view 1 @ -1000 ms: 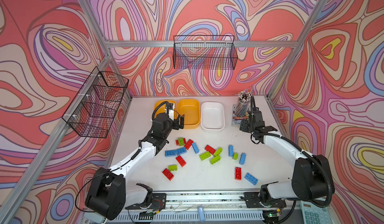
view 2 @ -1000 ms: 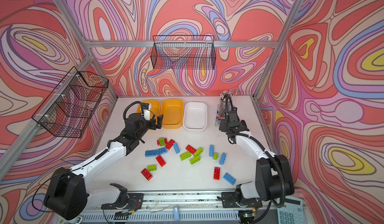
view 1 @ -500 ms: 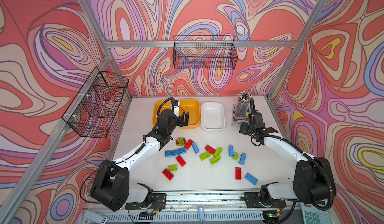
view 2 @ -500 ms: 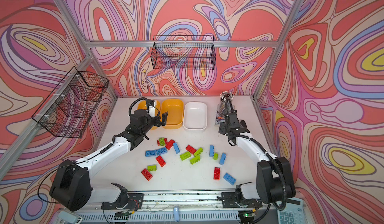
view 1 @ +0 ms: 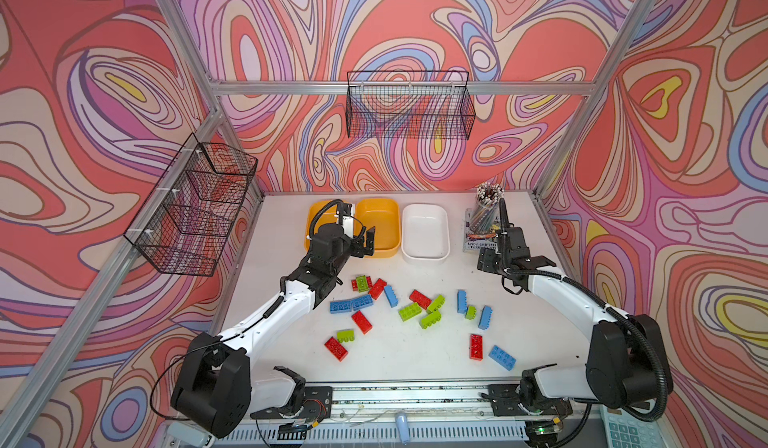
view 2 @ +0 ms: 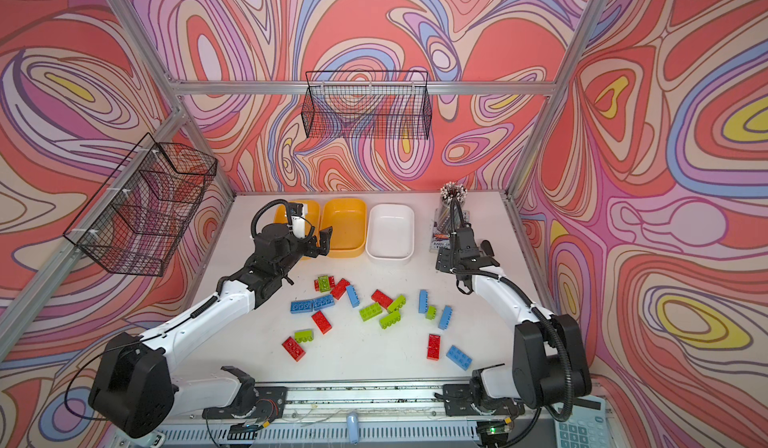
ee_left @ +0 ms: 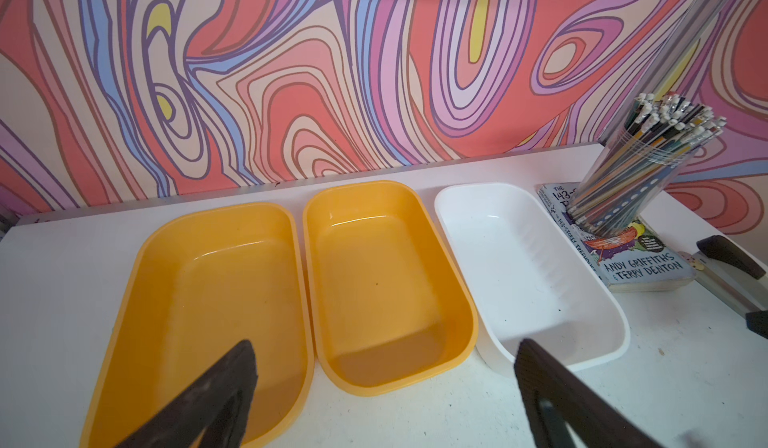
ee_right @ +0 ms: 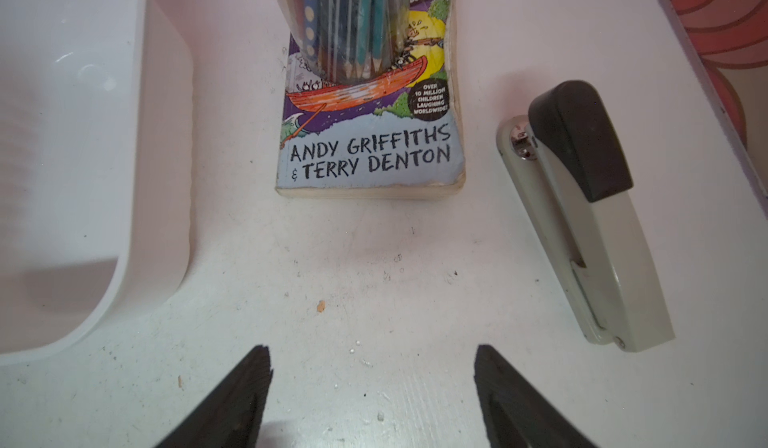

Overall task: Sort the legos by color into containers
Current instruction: 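Lower the right gripper onto a blue brick while the left arm rises, then grasp the blue brick with the right gripper and carry it over the white tray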

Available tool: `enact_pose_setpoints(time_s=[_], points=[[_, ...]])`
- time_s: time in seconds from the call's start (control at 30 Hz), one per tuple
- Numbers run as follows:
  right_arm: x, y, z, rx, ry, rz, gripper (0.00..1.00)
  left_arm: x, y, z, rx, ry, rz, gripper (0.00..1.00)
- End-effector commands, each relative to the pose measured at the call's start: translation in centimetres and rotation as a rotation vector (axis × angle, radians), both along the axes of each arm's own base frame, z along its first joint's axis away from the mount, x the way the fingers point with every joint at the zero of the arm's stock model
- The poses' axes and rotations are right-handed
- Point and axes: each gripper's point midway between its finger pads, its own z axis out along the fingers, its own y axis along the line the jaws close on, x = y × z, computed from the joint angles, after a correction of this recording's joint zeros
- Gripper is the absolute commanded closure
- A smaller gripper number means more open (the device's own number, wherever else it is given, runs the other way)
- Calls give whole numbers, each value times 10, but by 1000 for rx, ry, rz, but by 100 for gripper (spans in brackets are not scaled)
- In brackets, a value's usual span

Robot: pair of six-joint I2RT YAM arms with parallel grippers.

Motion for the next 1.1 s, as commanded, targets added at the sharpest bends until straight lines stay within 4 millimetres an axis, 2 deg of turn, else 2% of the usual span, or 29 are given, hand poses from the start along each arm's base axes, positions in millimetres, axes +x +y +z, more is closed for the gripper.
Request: enact_pose_setpoints(time_s=[0.0,0.47,0.73,0.97,1.07], points=[[-10,7,-2,21,23,21,20,-10,5,-3,-20,18,17,0],[-32,56,-30,76,106,126,25,-41,18,-9,-27,38,41,0],[-57,92,-60,101,199,200,33,-54,26,-15,-44,61,62,0],[-71,87,-72,76,248,166,36,-65,31,-23,-49,84,70,0],[-76,86,-80,72,277,168,40,-67,32,-26,-53,87,73,0]])
